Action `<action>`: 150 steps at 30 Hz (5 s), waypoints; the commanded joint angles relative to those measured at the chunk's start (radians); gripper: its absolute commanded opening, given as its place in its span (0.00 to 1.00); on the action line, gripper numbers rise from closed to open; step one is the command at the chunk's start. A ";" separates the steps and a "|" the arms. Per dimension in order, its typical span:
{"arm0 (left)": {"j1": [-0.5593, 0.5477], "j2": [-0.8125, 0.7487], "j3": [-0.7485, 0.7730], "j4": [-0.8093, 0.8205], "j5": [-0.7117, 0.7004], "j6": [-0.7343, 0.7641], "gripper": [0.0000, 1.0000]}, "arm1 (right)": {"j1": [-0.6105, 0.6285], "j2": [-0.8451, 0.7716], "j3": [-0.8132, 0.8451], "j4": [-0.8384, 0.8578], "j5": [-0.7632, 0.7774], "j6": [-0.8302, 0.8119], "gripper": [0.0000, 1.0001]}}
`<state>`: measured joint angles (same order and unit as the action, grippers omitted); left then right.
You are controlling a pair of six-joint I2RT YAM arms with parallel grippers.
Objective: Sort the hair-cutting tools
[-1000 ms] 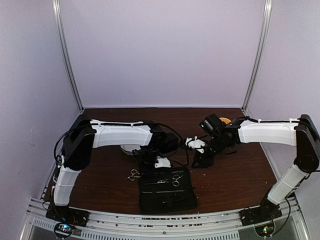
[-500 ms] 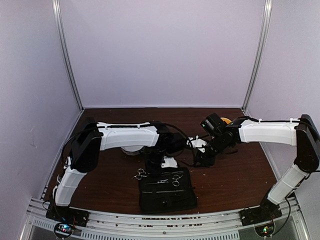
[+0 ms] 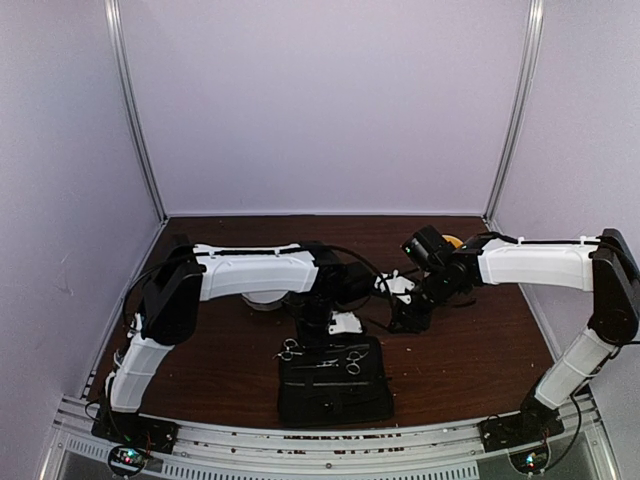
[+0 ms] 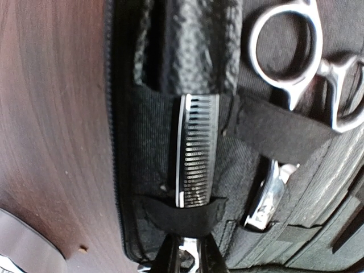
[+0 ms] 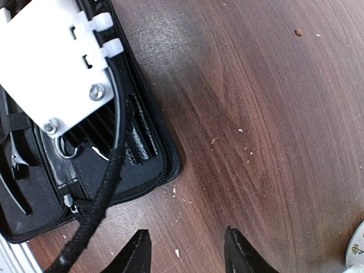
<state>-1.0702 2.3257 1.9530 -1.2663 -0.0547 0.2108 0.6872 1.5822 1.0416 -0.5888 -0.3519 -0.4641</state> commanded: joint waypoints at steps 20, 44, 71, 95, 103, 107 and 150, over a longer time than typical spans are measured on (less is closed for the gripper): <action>-0.010 -0.102 -0.088 0.213 0.001 -0.027 0.39 | 0.008 -0.014 0.020 0.003 0.003 -0.019 0.45; 0.052 -0.346 -0.495 0.312 -0.062 -0.088 0.36 | 0.006 0.007 0.020 0.001 0.019 -0.029 0.45; 0.035 -0.218 -0.399 0.350 0.127 -0.090 0.19 | 0.006 0.019 0.020 -0.002 0.031 -0.043 0.45; 0.007 -0.252 -0.418 0.397 0.202 -0.144 0.27 | 0.005 0.012 0.018 -0.003 0.036 -0.042 0.45; 0.029 -0.475 -0.450 0.360 0.105 -0.159 0.43 | 0.006 0.056 0.030 -0.010 -0.043 -0.019 0.45; 0.086 -0.554 -0.466 0.363 0.017 -0.176 0.45 | 0.014 0.089 0.055 -0.033 -0.094 0.000 0.42; 0.288 -0.783 -0.549 0.688 -0.292 -0.267 0.68 | 0.166 0.483 0.453 -0.241 -0.144 0.065 0.25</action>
<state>-0.7860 1.5665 1.3849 -0.6003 -0.3447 -0.0544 0.8486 2.0415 1.4612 -0.8211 -0.5014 -0.4110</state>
